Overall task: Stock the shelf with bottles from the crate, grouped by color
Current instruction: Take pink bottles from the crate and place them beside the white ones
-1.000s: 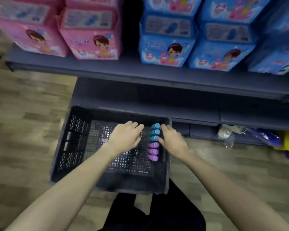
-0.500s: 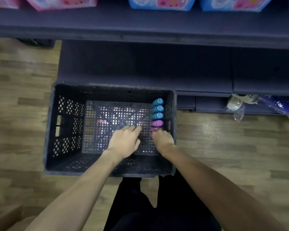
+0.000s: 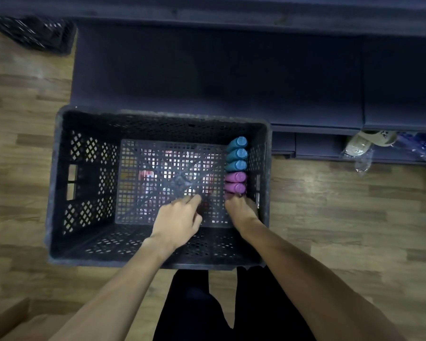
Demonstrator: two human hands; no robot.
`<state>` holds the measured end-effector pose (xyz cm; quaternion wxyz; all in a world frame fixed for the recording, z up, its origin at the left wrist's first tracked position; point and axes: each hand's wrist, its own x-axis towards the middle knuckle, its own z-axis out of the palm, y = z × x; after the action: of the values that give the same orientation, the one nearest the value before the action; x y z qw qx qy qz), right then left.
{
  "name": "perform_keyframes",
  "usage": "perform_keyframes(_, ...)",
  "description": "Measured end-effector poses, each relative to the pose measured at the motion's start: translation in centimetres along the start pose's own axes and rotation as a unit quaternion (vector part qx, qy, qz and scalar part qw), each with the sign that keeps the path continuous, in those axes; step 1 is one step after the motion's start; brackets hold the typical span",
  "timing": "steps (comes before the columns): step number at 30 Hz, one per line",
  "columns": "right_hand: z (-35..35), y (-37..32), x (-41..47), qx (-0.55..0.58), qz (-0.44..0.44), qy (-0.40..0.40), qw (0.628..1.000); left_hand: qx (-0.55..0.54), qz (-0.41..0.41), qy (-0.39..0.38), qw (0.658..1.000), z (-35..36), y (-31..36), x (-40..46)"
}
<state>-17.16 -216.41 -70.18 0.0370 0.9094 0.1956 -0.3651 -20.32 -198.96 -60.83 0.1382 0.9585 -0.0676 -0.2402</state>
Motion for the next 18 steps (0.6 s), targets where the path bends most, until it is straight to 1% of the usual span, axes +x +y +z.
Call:
perform_keyframes(1,0.4,0.1,0.4,0.005,0.001,-0.005,1.000,-0.002,-0.001,-0.004,1.000,0.3,0.1,-0.1)
perform_keyframes(2,0.4,0.0,0.7,-0.008,0.000,-0.034,0.999,-0.005,-0.005,-0.008,1.000,0.5,0.1,-0.2)
perform_keyframes(3,0.7,0.1,1.1,-0.017,-0.009,-0.008,1.000,-0.011,-0.011,-0.011,1.000,0.7,0.2,-0.4)
perform_keyframes(4,0.2,0.0,1.1,-0.030,-0.007,-0.011,0.999,-0.017,-0.017,-0.012,1.000,0.8,0.2,-0.6)
perform_keyframes(5,0.1,0.0,1.4,-0.025,-0.003,-0.026,0.999,-0.023,-0.021,-0.009,0.999,0.8,0.1,-0.8)
perform_keyframes(7,0.0,-0.2,1.4,-0.032,-0.034,-0.050,0.998,-0.030,-0.031,0.005,0.999,0.6,-0.2,-1.3)
perform_keyframes(8,0.4,-0.2,1.1,-0.025,-0.030,-0.053,0.998,-0.029,-0.035,0.008,0.999,0.4,-0.3,-1.4)
perform_keyframes(9,0.7,-0.1,1.0,0.006,0.002,-0.048,0.999,-0.025,-0.039,0.006,0.999,0.3,-0.4,-1.4)
perform_keyframes(10,-0.8,0.3,0.0,0.053,0.058,-0.072,0.994,-0.021,-0.041,0.005,0.999,0.1,-0.5,-1.3)
perform_keyframes(11,-1.3,0.5,-0.5,0.018,0.067,-0.061,0.996,-0.019,-0.043,0.007,0.999,-0.1,-0.5,-1.1)
perform_keyframes(12,-1.8,0.1,-0.8,0.016,0.022,-0.082,0.996,-0.015,-0.042,0.010,0.999,-0.4,-0.4,-0.8)
perform_keyframes(13,-2.3,-0.1,-1.2,0.025,0.048,-0.033,0.998,-0.010,-0.039,0.013,0.999,-0.7,-0.4,-0.6)
perform_keyframes(14,-2.9,-0.2,-1.9,0.019,0.019,-0.005,1.000,-0.006,-0.035,0.014,0.999,-1.1,-0.3,-0.4)
perform_keyframes(15,-4.0,-0.4,-2.4,0.024,-0.002,-0.014,1.000,-0.003,-0.033,0.014,0.999,-1.5,-0.2,-0.3)
perform_keyframes(17,-6.2,-0.1,-3.6,0.053,-0.001,0.008,0.999,0.010,-0.026,0.012,1.000,-2.3,0.0,-0.1)
perform_keyframes(18,-6.4,0.3,-3.8,0.066,0.018,0.028,0.997,0.012,-0.025,0.012,1.000,-2.7,0.2,-0.1)
